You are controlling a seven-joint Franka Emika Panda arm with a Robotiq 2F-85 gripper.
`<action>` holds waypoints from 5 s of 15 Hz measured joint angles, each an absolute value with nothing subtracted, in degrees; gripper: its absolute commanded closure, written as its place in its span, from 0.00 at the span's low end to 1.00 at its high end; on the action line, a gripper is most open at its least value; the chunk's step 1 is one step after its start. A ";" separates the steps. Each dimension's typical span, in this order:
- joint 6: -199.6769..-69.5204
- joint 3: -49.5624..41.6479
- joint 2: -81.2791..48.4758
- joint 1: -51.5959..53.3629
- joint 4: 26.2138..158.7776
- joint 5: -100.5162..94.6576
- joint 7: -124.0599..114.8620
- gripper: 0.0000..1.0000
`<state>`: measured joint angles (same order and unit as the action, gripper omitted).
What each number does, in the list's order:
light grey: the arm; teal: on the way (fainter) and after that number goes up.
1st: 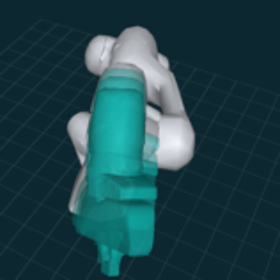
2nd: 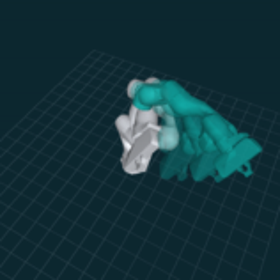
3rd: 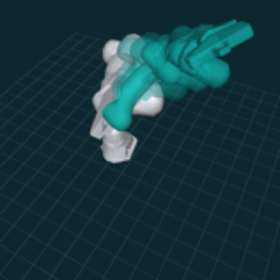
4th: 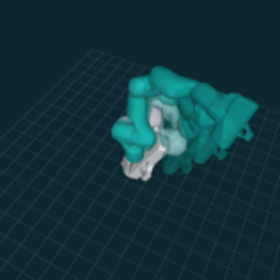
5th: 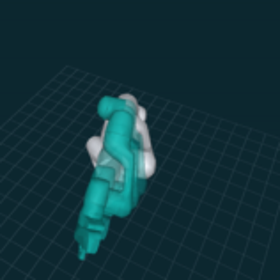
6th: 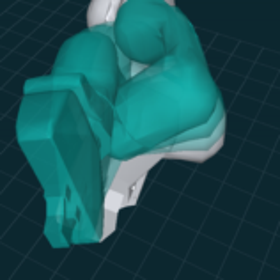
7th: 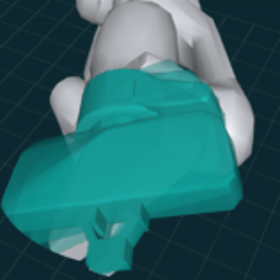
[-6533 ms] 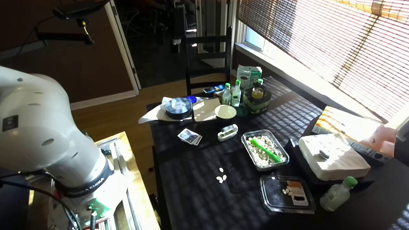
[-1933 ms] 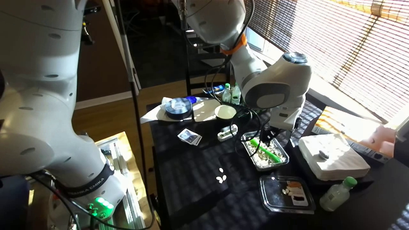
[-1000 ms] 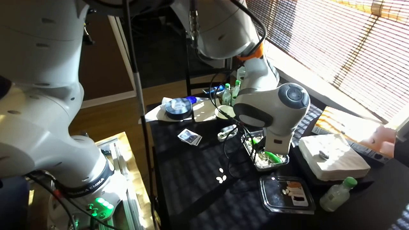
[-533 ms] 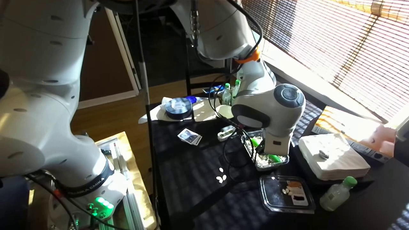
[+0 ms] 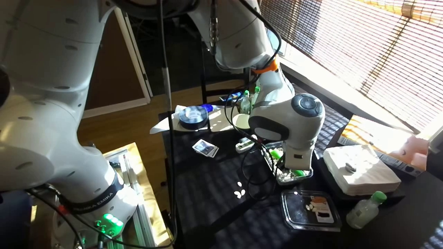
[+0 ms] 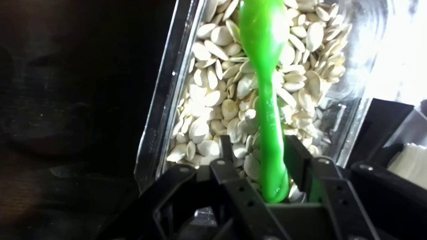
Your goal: Pick up the spoon and put it back down
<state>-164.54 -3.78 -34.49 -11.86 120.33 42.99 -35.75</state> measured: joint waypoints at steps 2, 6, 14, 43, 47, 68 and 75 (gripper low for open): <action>-164.83 -3.78 -34.51 -11.70 120.19 42.99 -35.76 0.59; -164.87 -3.87 -35.09 -11.53 119.09 42.99 -36.14 0.72; -164.87 -5.77 -38.65 -9.14 115.34 42.98 -38.71 0.91; -150.99 -18.64 -29.90 -3.52 118.26 20.87 -61.30 0.98; -148.55 -18.33 -30.04 -3.84 118.01 19.44 -61.63 0.98; -107.40 -15.65 -44.40 -4.46 86.80 4.29 -78.10 0.98; -103.41 -15.82 -52.30 -5.88 77.00 4.18 -78.29 0.98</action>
